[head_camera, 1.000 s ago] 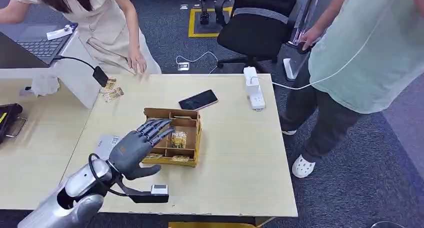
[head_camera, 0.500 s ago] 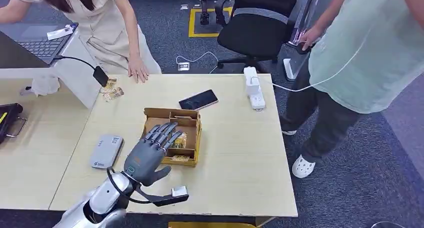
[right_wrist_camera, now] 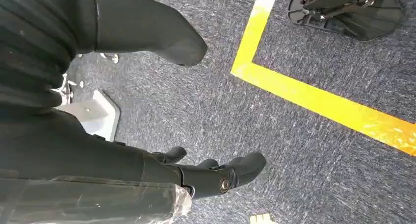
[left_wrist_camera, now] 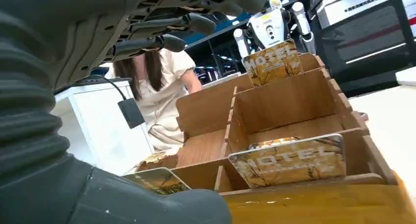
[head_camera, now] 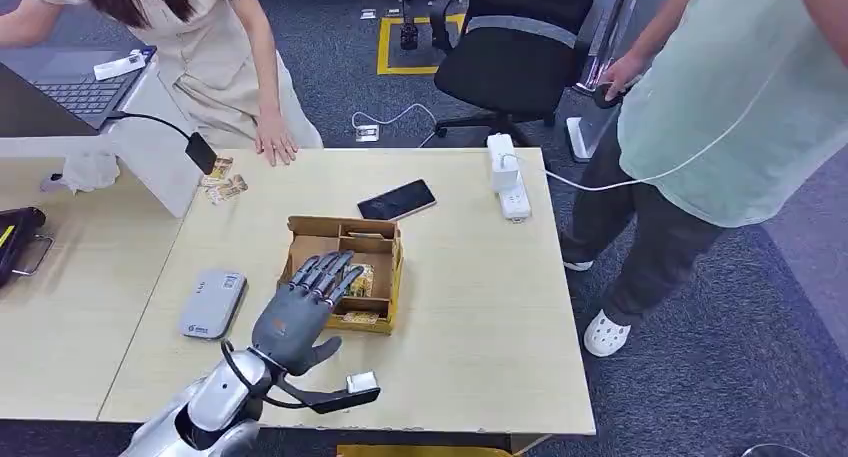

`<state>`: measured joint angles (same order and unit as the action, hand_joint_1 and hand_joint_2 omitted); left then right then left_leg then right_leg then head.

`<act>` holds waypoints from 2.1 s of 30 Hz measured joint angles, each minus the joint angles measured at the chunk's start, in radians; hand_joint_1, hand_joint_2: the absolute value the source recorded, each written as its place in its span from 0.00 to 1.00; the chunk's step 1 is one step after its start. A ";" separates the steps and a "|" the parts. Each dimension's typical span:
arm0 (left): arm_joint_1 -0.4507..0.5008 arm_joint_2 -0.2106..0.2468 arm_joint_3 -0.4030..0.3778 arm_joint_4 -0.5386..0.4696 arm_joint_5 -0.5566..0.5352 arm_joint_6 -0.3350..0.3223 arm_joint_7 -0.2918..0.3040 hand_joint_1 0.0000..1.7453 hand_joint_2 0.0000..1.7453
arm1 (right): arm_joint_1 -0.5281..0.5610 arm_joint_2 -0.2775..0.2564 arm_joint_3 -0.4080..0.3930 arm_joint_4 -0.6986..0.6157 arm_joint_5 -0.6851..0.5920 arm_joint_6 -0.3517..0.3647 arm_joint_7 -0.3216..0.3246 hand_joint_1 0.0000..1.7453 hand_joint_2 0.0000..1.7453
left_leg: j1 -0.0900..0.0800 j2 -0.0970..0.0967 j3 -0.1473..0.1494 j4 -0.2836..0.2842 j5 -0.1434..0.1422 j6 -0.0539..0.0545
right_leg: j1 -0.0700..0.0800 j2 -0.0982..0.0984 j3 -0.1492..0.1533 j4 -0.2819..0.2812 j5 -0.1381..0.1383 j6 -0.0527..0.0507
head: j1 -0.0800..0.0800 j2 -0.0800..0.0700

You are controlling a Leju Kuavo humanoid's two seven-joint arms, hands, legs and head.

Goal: Pass the card to the sensor for recognition and then transmit it.

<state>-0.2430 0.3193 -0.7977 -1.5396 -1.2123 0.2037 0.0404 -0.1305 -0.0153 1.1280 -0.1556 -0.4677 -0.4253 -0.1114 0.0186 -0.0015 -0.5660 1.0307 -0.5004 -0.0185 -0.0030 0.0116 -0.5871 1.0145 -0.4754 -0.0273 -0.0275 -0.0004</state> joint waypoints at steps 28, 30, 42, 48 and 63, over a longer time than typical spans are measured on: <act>0.003 -0.006 0.106 0.035 -0.087 0.016 0.045 0.00 1.00 | 0.010 0.000 0.000 0.000 -0.003 -0.011 -0.012 0.00 1.00 | 0.000 0.000 0.000 0.000 0.000 0.000 | 0.000 0.000 0.000 0.000 0.000 0.000 | 0.000 0.000; 0.003 -0.006 0.108 0.037 -0.088 0.015 0.045 0.00 1.00 | 0.010 0.000 0.000 0.000 -0.004 -0.011 -0.012 0.00 1.00 | 0.000 0.000 0.000 0.000 0.000 0.000 | 0.000 0.000 0.000 0.000 0.000 0.000 | 0.000 0.000; -0.007 0.016 0.110 0.076 -0.080 -0.052 0.011 0.00 1.00 | 0.009 0.000 0.000 0.000 -0.003 -0.010 -0.011 0.00 1.00 | 0.000 0.000 0.000 0.000 0.000 0.000 | 0.000 0.000 0.000 0.000 0.000 0.000 | 0.000 0.000; -0.016 0.034 0.110 0.095 -0.081 -0.060 0.003 0.00 1.00 | 0.009 0.000 0.002 0.000 -0.003 -0.009 -0.011 0.00 1.00 | 0.000 0.000 0.000 0.000 0.000 0.000 | 0.000 0.000 0.000 0.000 0.000 0.000 | 0.000 0.000; -0.022 0.057 0.110 0.103 -0.076 -0.060 0.002 0.00 1.00 | 0.009 0.000 0.004 0.000 -0.004 -0.009 -0.012 0.00 1.00 | 0.000 0.000 0.000 0.000 0.000 0.000 | 0.000 0.000 0.000 0.000 0.000 0.000 | 0.000 0.000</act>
<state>-0.2654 0.3765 -0.6874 -1.4363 -1.2879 0.1434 0.0427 -0.1219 -0.0149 1.1322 -0.1553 -0.4715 -0.4345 -0.1232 0.0186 -0.0016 -0.5660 1.0307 -0.5004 -0.0185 -0.0029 0.0116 -0.5871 1.0145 -0.4754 -0.0273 -0.0271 -0.0004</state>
